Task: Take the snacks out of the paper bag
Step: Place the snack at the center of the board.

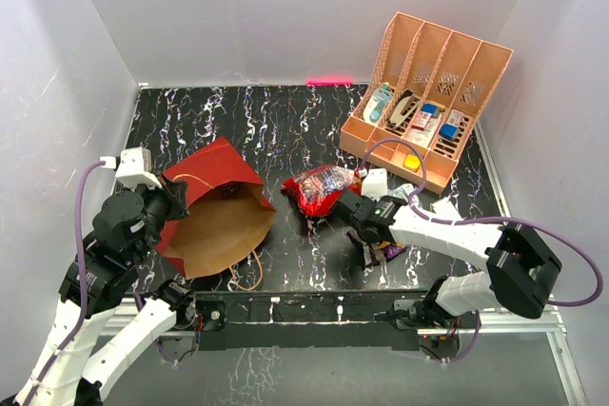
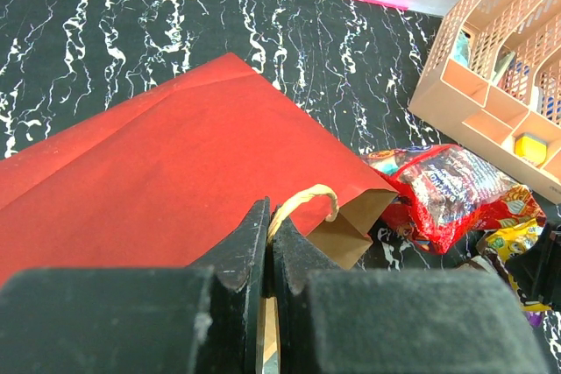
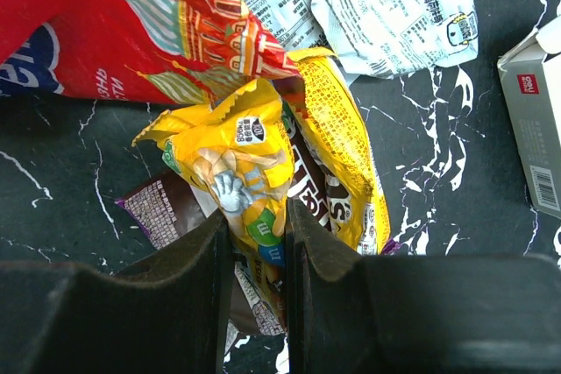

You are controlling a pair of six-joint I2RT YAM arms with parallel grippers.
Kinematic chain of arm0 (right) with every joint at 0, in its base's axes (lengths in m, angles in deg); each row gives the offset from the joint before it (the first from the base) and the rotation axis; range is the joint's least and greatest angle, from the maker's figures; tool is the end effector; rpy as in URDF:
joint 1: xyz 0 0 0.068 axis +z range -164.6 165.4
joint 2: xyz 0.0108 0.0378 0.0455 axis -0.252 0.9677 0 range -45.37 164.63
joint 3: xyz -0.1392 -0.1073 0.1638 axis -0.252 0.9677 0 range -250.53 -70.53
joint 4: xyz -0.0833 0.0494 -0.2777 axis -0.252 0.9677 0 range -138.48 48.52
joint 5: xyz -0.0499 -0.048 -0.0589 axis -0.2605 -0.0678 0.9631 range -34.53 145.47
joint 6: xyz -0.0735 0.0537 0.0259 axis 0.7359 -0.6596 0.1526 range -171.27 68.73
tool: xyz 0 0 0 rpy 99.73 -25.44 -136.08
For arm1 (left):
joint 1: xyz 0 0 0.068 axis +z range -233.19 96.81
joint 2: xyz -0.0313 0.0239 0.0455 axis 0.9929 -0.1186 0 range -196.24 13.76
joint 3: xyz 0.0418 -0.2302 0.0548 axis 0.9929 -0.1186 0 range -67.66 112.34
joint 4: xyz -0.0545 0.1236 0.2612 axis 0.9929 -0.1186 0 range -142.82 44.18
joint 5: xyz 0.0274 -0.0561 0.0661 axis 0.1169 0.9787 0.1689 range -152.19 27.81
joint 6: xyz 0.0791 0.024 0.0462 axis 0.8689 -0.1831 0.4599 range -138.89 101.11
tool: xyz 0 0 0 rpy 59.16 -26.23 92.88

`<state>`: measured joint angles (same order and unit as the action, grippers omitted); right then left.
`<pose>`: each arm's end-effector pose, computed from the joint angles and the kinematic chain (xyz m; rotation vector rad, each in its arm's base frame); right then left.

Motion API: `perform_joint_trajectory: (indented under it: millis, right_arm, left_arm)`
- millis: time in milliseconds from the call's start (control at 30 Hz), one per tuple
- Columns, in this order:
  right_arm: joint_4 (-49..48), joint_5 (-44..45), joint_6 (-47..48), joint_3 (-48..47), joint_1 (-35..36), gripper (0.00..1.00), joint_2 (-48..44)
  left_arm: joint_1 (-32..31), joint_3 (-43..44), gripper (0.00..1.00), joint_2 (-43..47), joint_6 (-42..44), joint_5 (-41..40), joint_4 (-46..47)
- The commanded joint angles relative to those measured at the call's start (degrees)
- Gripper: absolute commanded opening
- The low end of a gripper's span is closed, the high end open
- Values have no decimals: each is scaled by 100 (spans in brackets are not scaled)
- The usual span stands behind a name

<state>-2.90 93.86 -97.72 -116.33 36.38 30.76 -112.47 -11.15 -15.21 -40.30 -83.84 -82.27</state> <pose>0.2117 0.1769 0.1107 0.0086 2.4638 -0.3371 0.1816 -0.0656 0.3837 -0.1612 1.7187 -0.3295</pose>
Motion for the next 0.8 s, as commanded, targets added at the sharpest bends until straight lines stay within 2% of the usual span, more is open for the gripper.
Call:
perform_joint_trajectory:
  millis: [0,167,333,533,700,767]
  right_arm:
    - [-280,91,-55,-4,-90,28,-9]
    - [-263,42,-57,18,-132,40,-113]
    - [-139,-69,32,-114,-147,48,-327]
    - [-197,-308,352,-340,-142,70,-898]
    - [-702,-1166,1007,-361,-137,82,-1567]
    - [-953,-1447,995,-236,-137,91,-1936]
  left_arm:
    - [-23,79,0,41,96,-41,111]
    - [-23,71,0,81,111,-68,47]
    - [-21,60,0,130,111,-80,40]
    - [-25,85,0,119,79,-70,31]
    - [-23,19,0,148,33,-55,75]
    - [-20,26,0,146,38,-50,69]
